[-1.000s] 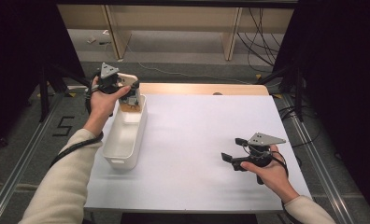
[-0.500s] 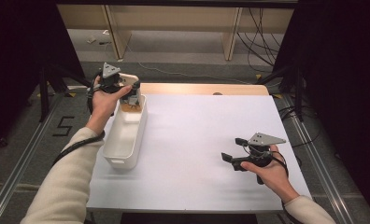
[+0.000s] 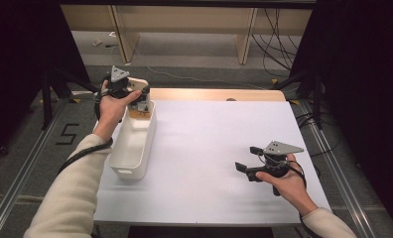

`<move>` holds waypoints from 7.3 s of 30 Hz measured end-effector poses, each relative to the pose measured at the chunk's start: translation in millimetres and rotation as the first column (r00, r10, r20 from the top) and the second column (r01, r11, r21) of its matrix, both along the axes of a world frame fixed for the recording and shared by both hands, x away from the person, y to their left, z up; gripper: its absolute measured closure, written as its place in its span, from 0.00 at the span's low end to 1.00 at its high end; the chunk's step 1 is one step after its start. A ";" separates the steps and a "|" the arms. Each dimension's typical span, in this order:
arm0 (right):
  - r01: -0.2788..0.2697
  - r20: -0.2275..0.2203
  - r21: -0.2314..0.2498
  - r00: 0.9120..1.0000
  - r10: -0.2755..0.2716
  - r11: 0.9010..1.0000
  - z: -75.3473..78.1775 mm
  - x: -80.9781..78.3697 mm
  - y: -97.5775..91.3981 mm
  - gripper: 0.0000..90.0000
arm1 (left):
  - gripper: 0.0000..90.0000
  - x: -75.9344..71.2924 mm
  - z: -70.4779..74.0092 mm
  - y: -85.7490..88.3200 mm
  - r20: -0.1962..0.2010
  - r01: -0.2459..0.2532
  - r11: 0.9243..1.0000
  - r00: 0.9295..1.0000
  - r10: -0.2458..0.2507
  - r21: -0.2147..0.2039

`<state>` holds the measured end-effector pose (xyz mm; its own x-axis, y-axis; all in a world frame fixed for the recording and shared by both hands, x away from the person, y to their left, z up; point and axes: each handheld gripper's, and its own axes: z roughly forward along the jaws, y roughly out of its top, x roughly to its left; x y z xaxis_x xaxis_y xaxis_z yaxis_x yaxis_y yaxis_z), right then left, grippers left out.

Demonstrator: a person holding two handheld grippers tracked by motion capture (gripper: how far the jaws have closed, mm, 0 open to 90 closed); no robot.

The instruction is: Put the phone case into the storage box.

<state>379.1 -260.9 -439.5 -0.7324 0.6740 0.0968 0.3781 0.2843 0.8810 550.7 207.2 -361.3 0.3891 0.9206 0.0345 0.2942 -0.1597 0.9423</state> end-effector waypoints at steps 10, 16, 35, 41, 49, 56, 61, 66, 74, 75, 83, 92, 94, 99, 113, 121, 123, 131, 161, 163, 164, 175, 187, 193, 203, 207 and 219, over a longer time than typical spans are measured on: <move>0.000 0.001 0.000 1.000 0.000 1.000 0.0 -0.1 0.2 0.17 | 0.13 3.2 -2.1 -1.3 -0.005 -0.002 1.000 1.000 0.002 0.006; -0.001 0.001 0.000 1.000 0.001 1.000 0.0 -0.2 0.3 0.17 | 0.13 5.7 -4.3 -2.2 -0.012 -0.004 1.000 1.000 0.004 0.008; -0.001 0.001 0.000 1.000 0.001 1.000 0.1 -0.2 0.3 0.17 | 0.13 10.2 -11.5 -3.1 -0.032 -0.010 1.000 0.999 0.010 0.011; -0.001 0.002 -0.001 1.000 0.001 1.000 0.2 -0.1 0.0 0.17 | 0.13 11.9 -12.8 -3.7 -0.036 -0.010 1.000 0.999 0.010 0.016; -0.002 0.002 -0.002 1.000 0.002 1.000 0.3 -0.4 0.6 0.17 | 0.13 13.3 -15.0 -3.8 -0.042 -0.012 1.000 0.999 0.013 0.016; -0.003 0.001 -0.002 1.000 0.003 1.000 0.1 -0.3 0.8 0.17 | 0.13 15.1 -16.6 -4.7 -0.046 -0.010 1.000 0.999 0.011 0.020; -0.003 -0.001 -0.002 1.000 0.003 1.000 -0.1 -0.2 0.7 0.17 | 0.13 16.0 -17.0 -4.8 -0.046 -0.007 1.000 0.999 0.008 0.023; -0.003 0.001 -0.002 1.000 0.003 1.000 0.0 -0.2 0.8 0.17 | 0.13 16.7 -17.5 -4.7 -0.049 -0.009 1.000 0.999 0.010 0.020; -0.003 0.000 -0.003 1.000 0.003 1.000 -0.1 -0.2 0.7 0.17 | 0.13 18.4 -20.6 -5.7 -0.057 -0.006 1.000 0.998 0.007 0.027; -0.003 0.000 -0.002 1.000 0.003 1.000 -0.1 -0.2 0.7 0.17 | 0.13 18.6 -21.0 -5.8 -0.058 -0.006 1.000 0.998 0.008 0.028; -0.006 -0.001 -0.005 1.000 0.006 1.000 -0.2 -0.3 0.6 0.17 | 0.12 21.3 -25.9 -6.0 -0.075 -0.008 0.999 0.997 0.010 0.033; -0.004 -0.001 -0.007 1.000 0.004 1.000 -0.2 -0.2 0.4 0.17 | 0.12 22.0 -30.2 -6.2 -0.084 -0.009 0.999 0.996 0.012 0.032; -0.005 0.000 -0.003 1.000 0.005 1.000 -0.3 -0.1 0.4 0.17 | 0.12 22.2 -30.6 -6.4 -0.085 -0.009 0.999 0.996 0.012 0.033; -0.006 -0.001 -0.006 1.000 0.006 1.000 -0.3 -0.2 0.6 0.17 | 0.12 23.3 -31.5 -7.0 -0.086 -0.008 0.999 0.996 0.011 0.035; -0.006 -0.002 -0.008 1.000 0.006 1.000 -0.4 -0.2 0.5 0.17 | 0.12 25.7 -35.1 -8.2 -0.099 -0.011 0.999 0.995 0.015 0.040; -0.007 -0.003 -0.007 1.000 0.007 1.000 -1.0 0.0 0.8 0.17 | 0.12 28.1 -36.5 -8.5 -0.105 -0.014 0.999 0.994 0.019 0.045; -0.007 -0.003 -0.008 1.000 0.007 1.000 -1.0 0.0 0.8 0.17 | 0.12 28.7 -36.5 -8.6 -0.105 -0.018 0.999 0.994 0.022 0.041; -0.006 -0.002 -0.008 1.000 0.006 1.000 -0.7 -0.1 0.8 0.17 | 0.11 30.9 -36.7 -7.3 -0.114 -0.019 0.999 0.993 0.023 0.033; -0.005 0.002 -0.010 1.000 0.005 1.000 -1.1 -0.1 2.0 0.17 | 0.04 42.6 -42.8 -6.9 -0.148 -0.079 0.991 0.984 0.095 0.108; -0.004 0.001 -0.011 1.000 0.004 1.000 -1.1 0.0 1.8 0.17 | 0.03 42.9 -42.8 -7.2 -0.148 -0.080 0.991 0.984 0.096 0.107; -0.004 0.001 -0.011 1.000 0.004 1.000 -1.2 0.0 1.8 0.17 | 0.03 43.1 -42.7 -7.5 -0.146 -0.082 0.991 0.985 0.096 0.102; -0.005 -0.002 -0.014 1.000 0.005 1.000 -1.7 0.2 2.1 0.17 | 0.00 43.7 -33.3 -9.1 -0.109 -0.095 0.991 0.988 0.105 0.094; -0.008 -0.004 -0.018 1.000 0.008 1.000 -2.1 0.0 2.8 0.17 | 0.00 45.5 -25.0 -9.4 -0.087 -0.096 0.990 0.991 0.105 0.104; -0.010 -0.007 -0.022 1.000 0.010 1.000 -2.3 0.1 2.7 0.17 | 0.00 46.0 -21.5 -9.3 -0.071 -0.103 0.991 0.991 0.109 0.089; -0.012 -0.008 -0.025 1.000 0.012 1.000 -2.4 -0.2 3.3 0.17 | 0.00 45.0 -13.8 -11.2 -0.043 -0.104 0.990 0.993 0.108 0.093; -0.010 -0.008 -0.024 1.000 0.010 1.000 -2.4 -0.1 3.2 0.17 | 0.00 43.6 -11.1 -12.8 -0.036 -0.098 0.991 0.994 0.101 0.093; -0.007 -0.005 -0.024 1.000 0.007 1.000 -2.2 -0.2 3.2 0.17 | 0.00 28.9 -0.7 -12.0 -0.035 -0.078 0.993 0.996 0.082 0.083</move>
<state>379.0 -257.7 -441.7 -0.7368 0.6709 0.0842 0.3799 0.3078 0.8723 579.6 195.2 -362.0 0.3168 0.9435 0.0968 0.3448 -0.2096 0.9150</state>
